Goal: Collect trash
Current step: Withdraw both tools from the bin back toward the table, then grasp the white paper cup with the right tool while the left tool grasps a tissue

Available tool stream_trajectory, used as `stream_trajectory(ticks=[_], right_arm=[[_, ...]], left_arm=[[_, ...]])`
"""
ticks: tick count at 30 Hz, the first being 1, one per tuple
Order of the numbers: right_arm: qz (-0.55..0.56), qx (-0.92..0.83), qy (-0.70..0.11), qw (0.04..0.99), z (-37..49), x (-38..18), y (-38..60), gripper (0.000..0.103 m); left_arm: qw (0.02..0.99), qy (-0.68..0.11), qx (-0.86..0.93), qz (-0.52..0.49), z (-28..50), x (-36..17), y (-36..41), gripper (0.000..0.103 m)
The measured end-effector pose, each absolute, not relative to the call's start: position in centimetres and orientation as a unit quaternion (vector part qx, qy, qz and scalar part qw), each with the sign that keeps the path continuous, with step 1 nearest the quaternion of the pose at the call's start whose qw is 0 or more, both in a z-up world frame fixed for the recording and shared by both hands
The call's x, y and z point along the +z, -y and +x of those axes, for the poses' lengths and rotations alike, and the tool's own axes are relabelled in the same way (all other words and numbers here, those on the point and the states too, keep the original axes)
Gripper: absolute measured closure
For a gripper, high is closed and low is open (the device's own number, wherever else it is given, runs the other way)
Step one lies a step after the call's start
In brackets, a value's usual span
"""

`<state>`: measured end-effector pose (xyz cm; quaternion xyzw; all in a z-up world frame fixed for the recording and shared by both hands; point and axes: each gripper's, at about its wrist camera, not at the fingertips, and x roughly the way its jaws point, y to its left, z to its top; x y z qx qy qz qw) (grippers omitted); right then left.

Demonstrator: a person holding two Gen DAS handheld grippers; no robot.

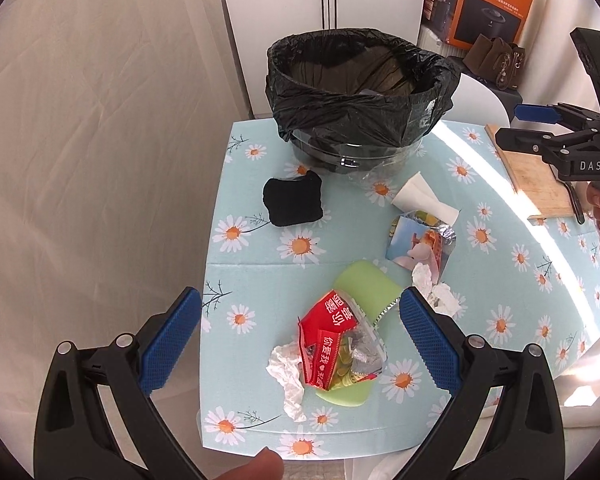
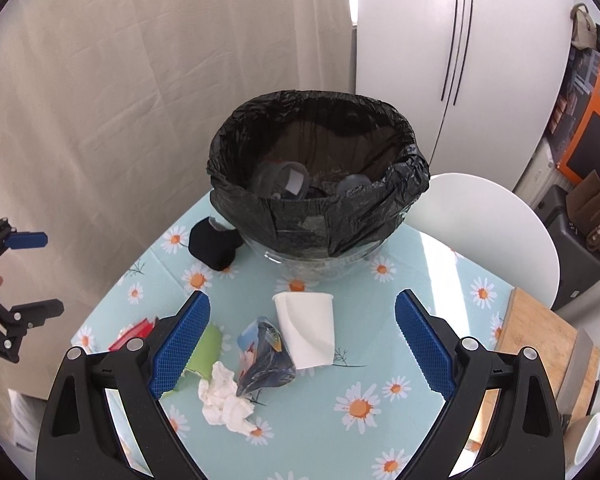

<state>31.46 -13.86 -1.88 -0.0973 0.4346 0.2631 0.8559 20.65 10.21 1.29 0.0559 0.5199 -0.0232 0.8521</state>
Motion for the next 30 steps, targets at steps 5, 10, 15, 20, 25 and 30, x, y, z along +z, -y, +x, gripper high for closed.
stream_trajectory(ticks=[5, 10, 15, 20, 25, 30], right_arm=[[-0.097, 0.261, -0.463, 0.842, 31.7, -4.8, 13.7, 0.014], [-0.103, 0.263, -0.49, 0.825, 32.4, -7.7, 12.9, 0.014], [-0.115, 0.262, -0.512, 0.81, 33.6, -10.3, 11.9, 0.014], [-0.132, 0.264, -0.533, 0.793, 34.8, -12.7, 10.5, 0.014], [-0.136, 0.264, -0.548, 0.782, 36.1, -14.7, 9.6, 0.014], [-0.14, 0.261, -0.555, 0.777, 37.1, -16.0, 9.2, 0.014]], left_arm=[[0.842, -0.539, -0.015, 0.033, 19.7, -1.0, -11.1, 0.006], [0.824, -0.566, 0.004, 0.022, 19.1, -3.7, -12.4, 0.006], [0.807, -0.59, 0.022, 0.011, 18.6, -6.0, -14.1, 0.006], [0.79, -0.613, 0.031, 0.009, 18.0, -8.0, -15.5, 0.006], [0.765, -0.643, 0.027, -0.003, 17.6, -10.4, -16.7, 0.006], [0.739, -0.673, 0.026, 0.004, 17.8, -13.2, -17.0, 0.006]])
